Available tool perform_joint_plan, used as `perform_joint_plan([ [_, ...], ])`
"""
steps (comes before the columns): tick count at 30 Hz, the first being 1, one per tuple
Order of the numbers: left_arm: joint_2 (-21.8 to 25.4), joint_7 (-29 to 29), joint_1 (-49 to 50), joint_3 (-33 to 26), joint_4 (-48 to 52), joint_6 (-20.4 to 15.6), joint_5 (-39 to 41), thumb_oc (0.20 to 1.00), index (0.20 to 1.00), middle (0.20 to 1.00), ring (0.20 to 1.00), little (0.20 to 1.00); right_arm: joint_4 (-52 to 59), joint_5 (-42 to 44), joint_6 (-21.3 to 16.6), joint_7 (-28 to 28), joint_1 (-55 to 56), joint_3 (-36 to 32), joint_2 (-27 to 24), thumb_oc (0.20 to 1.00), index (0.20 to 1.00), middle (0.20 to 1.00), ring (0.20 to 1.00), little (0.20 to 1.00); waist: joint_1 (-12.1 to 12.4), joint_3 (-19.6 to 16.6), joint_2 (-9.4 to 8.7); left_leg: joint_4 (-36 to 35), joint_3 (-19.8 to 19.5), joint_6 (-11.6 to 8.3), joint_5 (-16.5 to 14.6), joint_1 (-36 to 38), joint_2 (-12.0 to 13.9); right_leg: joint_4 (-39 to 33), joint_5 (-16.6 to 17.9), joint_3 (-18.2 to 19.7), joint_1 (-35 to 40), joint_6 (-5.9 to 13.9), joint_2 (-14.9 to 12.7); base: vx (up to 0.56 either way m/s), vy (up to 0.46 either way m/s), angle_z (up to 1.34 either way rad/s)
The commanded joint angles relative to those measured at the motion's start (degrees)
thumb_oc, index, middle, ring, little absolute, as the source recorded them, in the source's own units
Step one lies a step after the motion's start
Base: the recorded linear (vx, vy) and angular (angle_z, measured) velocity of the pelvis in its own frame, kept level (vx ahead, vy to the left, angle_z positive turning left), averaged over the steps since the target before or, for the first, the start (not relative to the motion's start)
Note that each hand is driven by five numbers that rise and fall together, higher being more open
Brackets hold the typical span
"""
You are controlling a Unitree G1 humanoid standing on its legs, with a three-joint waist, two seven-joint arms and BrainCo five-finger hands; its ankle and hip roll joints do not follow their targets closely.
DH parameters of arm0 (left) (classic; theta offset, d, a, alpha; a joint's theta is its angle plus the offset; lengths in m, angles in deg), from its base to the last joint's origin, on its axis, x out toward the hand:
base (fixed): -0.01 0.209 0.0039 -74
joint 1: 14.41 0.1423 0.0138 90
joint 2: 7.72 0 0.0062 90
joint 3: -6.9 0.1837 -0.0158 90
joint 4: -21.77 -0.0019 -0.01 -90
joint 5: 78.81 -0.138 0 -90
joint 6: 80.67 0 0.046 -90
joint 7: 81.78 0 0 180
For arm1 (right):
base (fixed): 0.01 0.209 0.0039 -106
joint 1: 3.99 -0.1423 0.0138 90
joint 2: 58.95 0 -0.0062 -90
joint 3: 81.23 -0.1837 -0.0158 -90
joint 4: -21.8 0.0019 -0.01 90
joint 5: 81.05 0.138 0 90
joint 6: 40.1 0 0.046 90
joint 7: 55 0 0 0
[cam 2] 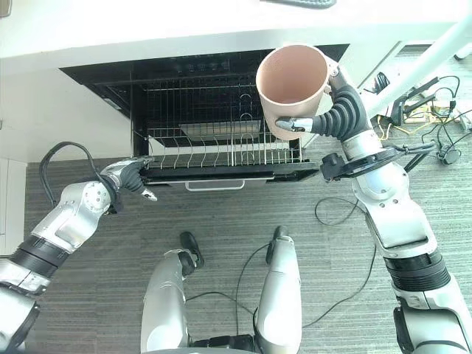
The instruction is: Place the dishes in the dishwasher.
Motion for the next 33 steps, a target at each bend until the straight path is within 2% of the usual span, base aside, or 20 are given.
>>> perform_joint_plan([
  [1,0.34,1.29,0.66,2.93,-1.32,-0.57,-2.59,1.000,1.000,1.000,1.000,1.000,0.17,-2.33,0.15,2.18,-4.08,-1.48,-1.38,0.200,0.200,0.200,0.200,0.200,0.14,-4.42,-0.66,-4.21,-3.52,-4.23,-5.43,6.85,4.03,-4.10,-0.36,2.37,1.37,3.05,-1.36,-0.01,-0.007,-0.04],
  [7,-0.84,5.89,1.52,5.52,-3.09,-1.48,-5.48,1.000,1.000,1.000,1.000,1.000,-1.61,-4.85,3.01,6.77,-7.09,0.58,-4.32,0.200,0.200,0.200,0.200,0.200,0.50,-4.08,-0.56,-4.35,-3.53,-4.17,-5.34,6.63,3.75,-4.85,-0.08,1.92,1.60,2.72,-1.25,-0.01,-0.001,0.00],
  [11,1.41,14.70,4.77,7.20,-0.92,-3.26,-11.06,1.000,1.000,1.000,1.000,1.000,-4.75,-5.06,5.28,7.56,-7.92,1.63,-6.83,0.200,0.200,0.200,0.200,0.200,1.12,-3.63,-0.20,-5.11,-3.65,-4.00,-5.24,6.99,3.20,-5.91,-0.05,1.23,2.44,2.51,-1.08,-0.04,-0.003,0.00],
  [15,2.96,18.90,7.56,8.67,1.07,-4.03,-13.75,1.000,1.000,1.000,1.000,1.000,-8.46,-4.91,5.40,7.14,-8.69,2.67,-8.63,0.200,0.200,0.200,0.200,0.200,1.74,-2.94,0.07,-5.64,-3.90,-3.73,-5.14,7.18,2.83,-6.41,-0.09,0.62,2.98,2.29,-1.14,-0.04,-0.008,0.01],
  [16,4.83,19.87,9.03,9.68,3.94,-5.15,-18.22,1.000,1.000,1.000,1.000,1.000,-10.69,-4.51,5.39,6.74,-8.70,2.83,-9.70,0.200,0.200,0.200,0.200,0.200,2.19,-2.50,0.27,-6.25,-4.04,-3.50,-4.55,6.74,2.47,-7.47,0.50,0.12,3.10,2.09,-1.10,-0.09,-0.012,0.02],
  [21,8.27,25.31,10.85,10.53,10.21,-5.62,-24.46,1.000,1.000,1.000,1.000,1.000,-16.06,-3.80,4.51,5.72,-9.56,4.07,-11.05,0.200,0.200,0.200,0.200,0.200,3.15,-1.20,0.80,-6.94,-4.21,-3.25,-4.15,6.35,1.96,-8.49,0.78,-1.01,3.43,1.88,-1.22,-0.07,-0.008,0.08],
  [27,10.57,30.86,12.65,11.72,14.42,-6.56,-25.77,1.000,1.000,1.000,1.000,1.000,-24.14,-2.02,4.39,5.03,-12.78,6.27,-10.30,0.200,0.200,0.200,0.200,0.200,4.33,-1.14,1.44,-7.38,-4.53,-3.07,-4.29,6.16,1.33,-8.99,0.37,-2.16,3.64,1.57,-1.50,-0.02,0.000,0.01],
  [33,9.87,31.69,13.38,13.68,15.11,-5.69,-25.58,1.000,1.000,1.000,1.000,1.000,-30.81,-0.87,5.75,5.68,-18.37,8.67,-8.86,0.200,0.200,0.200,0.200,0.200,5.26,-1.14,2.15,-8.00,-4.71,-2.88,-3.64,5.88,0.86,-9.30,0.57,-2.97,3.51,1.17,-1.72,-0.01,0.009,0.05],
])
